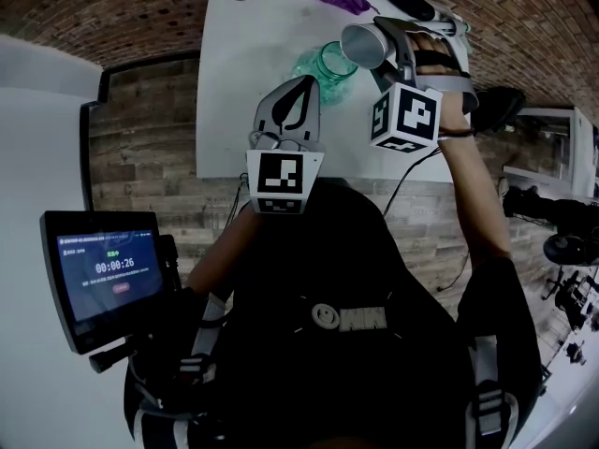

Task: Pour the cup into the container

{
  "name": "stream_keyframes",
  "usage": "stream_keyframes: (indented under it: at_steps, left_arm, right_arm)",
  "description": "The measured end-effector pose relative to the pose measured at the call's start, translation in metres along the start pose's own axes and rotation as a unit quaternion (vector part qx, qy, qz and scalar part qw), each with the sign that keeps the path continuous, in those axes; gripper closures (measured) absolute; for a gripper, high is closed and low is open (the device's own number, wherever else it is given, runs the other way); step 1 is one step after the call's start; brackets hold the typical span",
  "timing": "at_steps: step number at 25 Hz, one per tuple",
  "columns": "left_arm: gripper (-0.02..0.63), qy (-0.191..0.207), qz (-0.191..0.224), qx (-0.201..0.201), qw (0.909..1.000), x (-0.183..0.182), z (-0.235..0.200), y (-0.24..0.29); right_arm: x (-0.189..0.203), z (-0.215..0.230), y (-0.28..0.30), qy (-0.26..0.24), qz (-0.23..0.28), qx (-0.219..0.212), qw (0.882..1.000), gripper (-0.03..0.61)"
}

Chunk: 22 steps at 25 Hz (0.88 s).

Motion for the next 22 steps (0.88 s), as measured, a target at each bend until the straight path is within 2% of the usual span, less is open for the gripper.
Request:
stream_keyframes:
  at_steps: [22]
  left_arm:
    - [0.614,-0.002,0.003,0.002,1.0000,-0.0017,0.0021,0.0017]
  right_arm:
    - [-0.0017,0.0015,-0.0016,-0.014,0.002,0.008,1.000,0.291]
Point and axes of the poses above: the fingertips, and each gripper's own axes: y forward along the fingers, z to its right, x out of its underside, the point moved 2 cm from there along -y, backward along the fingers, and after that the axes turned 12 degrees about x, right-handed, at the moved point
